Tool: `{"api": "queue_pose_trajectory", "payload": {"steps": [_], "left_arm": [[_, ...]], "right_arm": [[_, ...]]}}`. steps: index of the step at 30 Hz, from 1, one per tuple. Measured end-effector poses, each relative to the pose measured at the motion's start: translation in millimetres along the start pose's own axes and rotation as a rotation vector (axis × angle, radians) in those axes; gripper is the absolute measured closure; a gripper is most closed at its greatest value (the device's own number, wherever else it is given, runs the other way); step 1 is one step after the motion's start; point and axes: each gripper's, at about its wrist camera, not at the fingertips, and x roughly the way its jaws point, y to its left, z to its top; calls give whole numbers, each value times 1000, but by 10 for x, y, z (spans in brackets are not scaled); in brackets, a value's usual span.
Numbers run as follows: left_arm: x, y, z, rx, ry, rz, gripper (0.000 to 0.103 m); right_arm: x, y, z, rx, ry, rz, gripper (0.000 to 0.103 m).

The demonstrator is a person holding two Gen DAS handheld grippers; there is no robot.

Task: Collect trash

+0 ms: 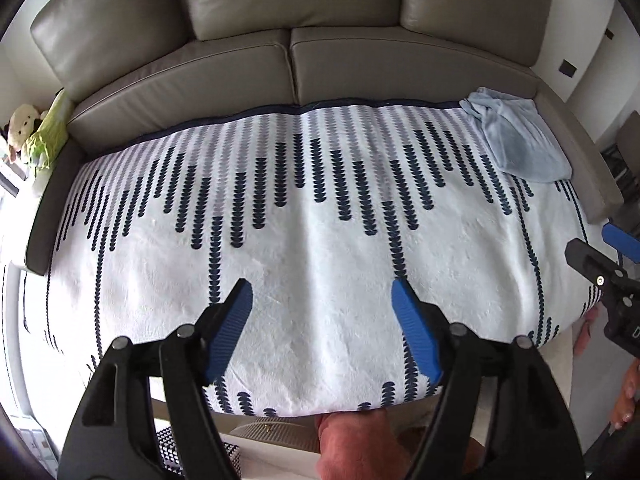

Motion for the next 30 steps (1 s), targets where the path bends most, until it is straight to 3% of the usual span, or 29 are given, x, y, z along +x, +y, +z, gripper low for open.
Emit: {"api": "queue_pose_trajectory", "payload": {"steps": [11, 30], "left_arm": [[-249, 350, 193, -39, -16, 19, 26], [-249, 255, 292, -7, -7, 30, 23]], "right_arm": [[-164, 298, 271, -50, 31, -33, 12], [-201, 365, 365, -66, 32, -38, 12]]}}
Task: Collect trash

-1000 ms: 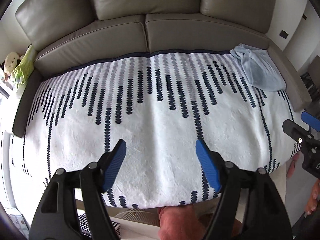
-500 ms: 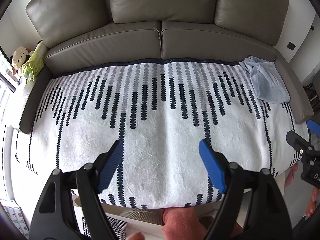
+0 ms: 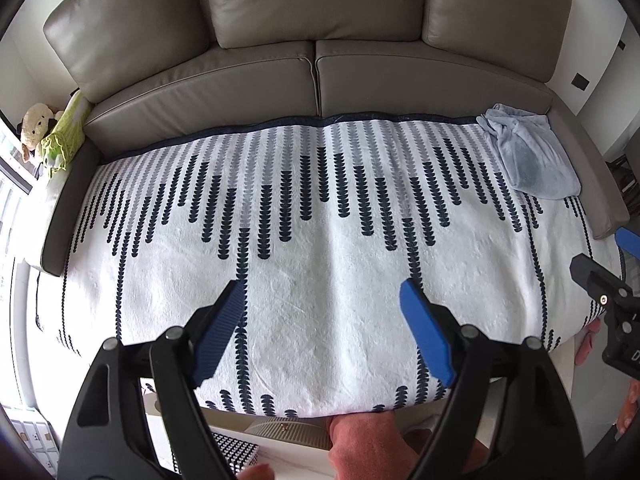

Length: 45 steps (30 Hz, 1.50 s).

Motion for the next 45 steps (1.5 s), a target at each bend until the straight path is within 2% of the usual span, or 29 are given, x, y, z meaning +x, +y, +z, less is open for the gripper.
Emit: {"api": "queue_pose_trajectory", "payload": {"steps": [15, 45], "left_arm": [[-54, 35, 18, 5, -14, 27, 23], [-76, -3, 3, 8, -22, 27, 23]], "right_arm": [[-26, 56, 19, -27, -1, 0, 12], [-106, 100, 37, -54, -4, 22, 12]]}}
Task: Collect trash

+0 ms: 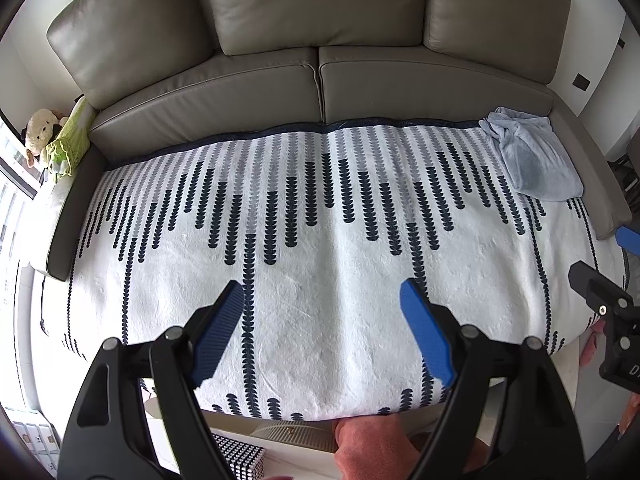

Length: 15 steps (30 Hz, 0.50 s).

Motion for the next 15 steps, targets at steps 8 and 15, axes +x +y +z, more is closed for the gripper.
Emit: {"api": "queue_pose_trajectory", "payload": {"steps": [8, 15], "left_arm": [[-7, -5, 24, -2, -3, -6, 23], [-8, -3, 23, -3, -4, -5, 23]], "right_arm": [[-3, 4, 2, 1, 0, 0, 12], [-4, -7, -3, -1, 0, 1, 12]]}}
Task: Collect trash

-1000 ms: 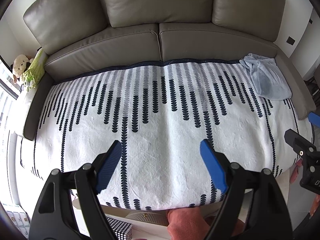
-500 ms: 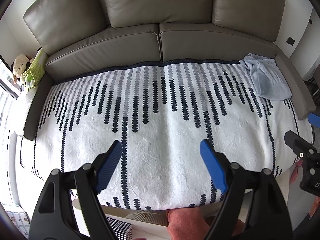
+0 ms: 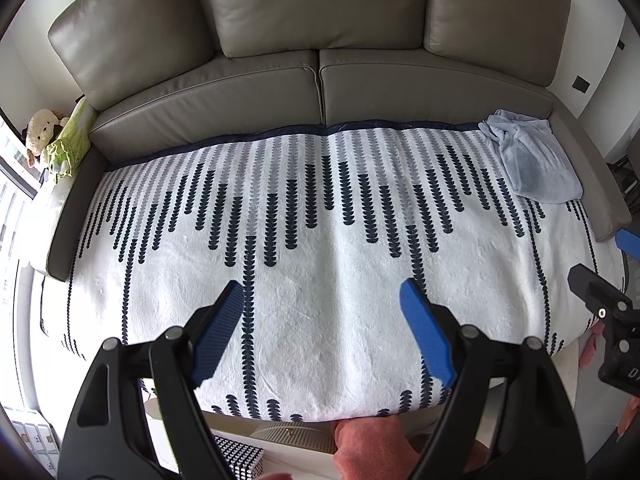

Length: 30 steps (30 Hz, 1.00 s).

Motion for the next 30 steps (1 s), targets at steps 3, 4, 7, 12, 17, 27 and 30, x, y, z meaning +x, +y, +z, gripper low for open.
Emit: {"api": "queue_pose_trajectory", "payload": {"steps": [3, 4, 7, 12, 17, 27, 30], "left_arm": [[-8, 24, 21, -1, 0, 1, 23], [-6, 23, 23, -1, 0, 1, 23], [-6, 24, 21, 0, -1, 1, 23], [-6, 22, 21, 1, -1, 1, 23], [-7, 23, 16, -1, -1, 1, 23], [-13, 27, 32, 5, -3, 0, 23], [-13, 32, 34, 7, -3, -2, 23]], "right_arm": [[-2, 6, -1, 1, 0, 2, 12], [-5, 15, -1, 0, 1, 2, 12], [-10, 32, 5, -2, 2, 5, 12], [-18, 35, 5, -3, 1, 6, 12], [-20, 35, 13, -3, 0, 7, 12], [-29, 18, 14, -1, 0, 8, 12], [-32, 27, 39, 0, -1, 8, 12]]}}
